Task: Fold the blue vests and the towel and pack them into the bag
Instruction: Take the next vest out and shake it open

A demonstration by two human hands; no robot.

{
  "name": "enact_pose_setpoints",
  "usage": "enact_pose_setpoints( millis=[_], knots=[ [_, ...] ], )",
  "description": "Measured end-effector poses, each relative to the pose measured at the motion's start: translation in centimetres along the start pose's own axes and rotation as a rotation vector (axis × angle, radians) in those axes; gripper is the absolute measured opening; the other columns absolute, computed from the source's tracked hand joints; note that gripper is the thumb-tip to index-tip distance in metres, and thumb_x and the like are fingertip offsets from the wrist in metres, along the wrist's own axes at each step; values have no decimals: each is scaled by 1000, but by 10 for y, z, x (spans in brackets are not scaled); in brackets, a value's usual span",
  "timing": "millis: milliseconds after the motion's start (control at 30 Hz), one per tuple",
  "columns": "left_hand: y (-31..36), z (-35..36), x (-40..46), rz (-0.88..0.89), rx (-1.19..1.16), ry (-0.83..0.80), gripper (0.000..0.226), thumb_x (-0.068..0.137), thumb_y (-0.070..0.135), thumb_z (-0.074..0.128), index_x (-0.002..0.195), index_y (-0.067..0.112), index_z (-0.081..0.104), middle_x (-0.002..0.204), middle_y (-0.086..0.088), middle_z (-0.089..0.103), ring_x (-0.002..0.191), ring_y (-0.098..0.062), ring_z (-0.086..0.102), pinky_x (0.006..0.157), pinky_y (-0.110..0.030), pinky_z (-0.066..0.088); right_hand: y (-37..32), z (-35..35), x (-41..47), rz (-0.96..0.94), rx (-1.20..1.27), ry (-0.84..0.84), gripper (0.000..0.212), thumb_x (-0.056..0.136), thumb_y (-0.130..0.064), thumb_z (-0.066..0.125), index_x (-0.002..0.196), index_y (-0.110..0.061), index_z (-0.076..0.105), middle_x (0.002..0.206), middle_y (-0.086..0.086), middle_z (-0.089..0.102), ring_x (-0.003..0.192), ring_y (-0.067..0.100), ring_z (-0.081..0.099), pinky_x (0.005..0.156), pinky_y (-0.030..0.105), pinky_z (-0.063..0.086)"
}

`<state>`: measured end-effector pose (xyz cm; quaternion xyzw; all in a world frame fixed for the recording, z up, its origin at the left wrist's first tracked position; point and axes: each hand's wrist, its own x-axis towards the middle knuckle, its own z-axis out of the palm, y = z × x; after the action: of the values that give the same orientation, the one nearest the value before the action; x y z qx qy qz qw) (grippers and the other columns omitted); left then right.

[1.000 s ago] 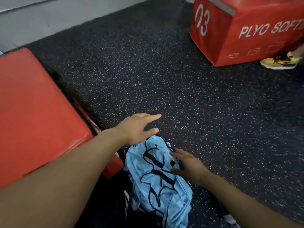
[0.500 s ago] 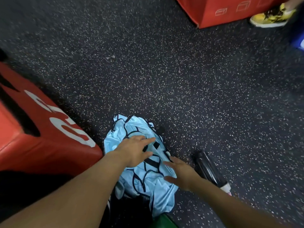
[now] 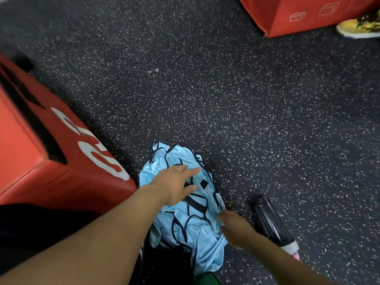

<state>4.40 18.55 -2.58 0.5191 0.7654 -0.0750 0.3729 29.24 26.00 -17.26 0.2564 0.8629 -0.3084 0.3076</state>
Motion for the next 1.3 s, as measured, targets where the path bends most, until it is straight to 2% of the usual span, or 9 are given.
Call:
enact_pose_setpoints(
  millis=[133,267,433,600,733,933,1033,1133,1300],
  knots=[
    [5,-20,-8,48,13,90,63,104,55,41,159,48,9,169,-2,16,155,-21,14,125,-44,17,-9,-25,-14,-107,-23,140,47,102,-6,44,146,-23,51,149,-4,46,136,22,45,113,40,41],
    [9,-49,-26,91,-29,223,62,104,55,41,158,50,10,167,0,21,154,-20,17,124,-44,20,-27,-63,-29,-214,38,314,44,104,-10,44,145,-22,55,150,-4,49,136,19,47,113,31,40],
    [18,-94,-66,154,-60,398,62,104,53,42,157,51,11,166,2,24,152,-19,21,123,-48,23,-72,-123,-63,-331,72,479,37,107,-15,44,140,-17,59,136,-6,58,123,13,54,109,29,44],
    [16,-130,-115,217,-55,532,62,103,54,43,157,51,12,165,1,27,152,-19,23,122,-49,24,-125,-180,-110,-384,29,538,38,107,-15,43,143,-15,56,138,-11,53,129,5,46,119,17,28],
    [-1,-152,-166,203,-10,600,62,103,53,42,157,50,11,166,3,26,153,-19,21,124,-49,23,-167,-216,-139,-406,-28,605,40,107,-21,39,144,-19,56,135,-15,54,131,4,47,120,27,34],
    [-48,-169,-236,177,-25,728,63,103,52,45,158,46,17,163,3,32,151,-18,26,122,-48,25,-230,-276,-180,-470,-151,745,37,106,-9,45,140,-11,59,136,-4,56,129,12,49,119,27,32],
    [-73,-175,-265,182,-52,789,63,102,49,48,159,42,21,160,1,37,148,-19,31,120,-47,28,-267,-310,-203,-501,-197,821,37,104,-5,48,139,-9,60,139,2,56,132,18,49,117,21,27],
    [-91,-184,-293,174,-63,829,64,102,51,48,159,42,20,160,0,38,148,-19,32,121,-44,28,-311,-345,-228,-543,-245,902,37,103,-4,48,137,-8,61,140,6,56,133,22,50,116,25,29],
    [-110,-219,-348,156,-56,945,68,99,59,44,159,41,20,160,2,38,147,-18,33,121,-44,29,-403,-404,-278,-648,-317,1030,37,104,-3,46,138,-8,61,142,5,55,134,18,48,110,14,24]
  ],
)
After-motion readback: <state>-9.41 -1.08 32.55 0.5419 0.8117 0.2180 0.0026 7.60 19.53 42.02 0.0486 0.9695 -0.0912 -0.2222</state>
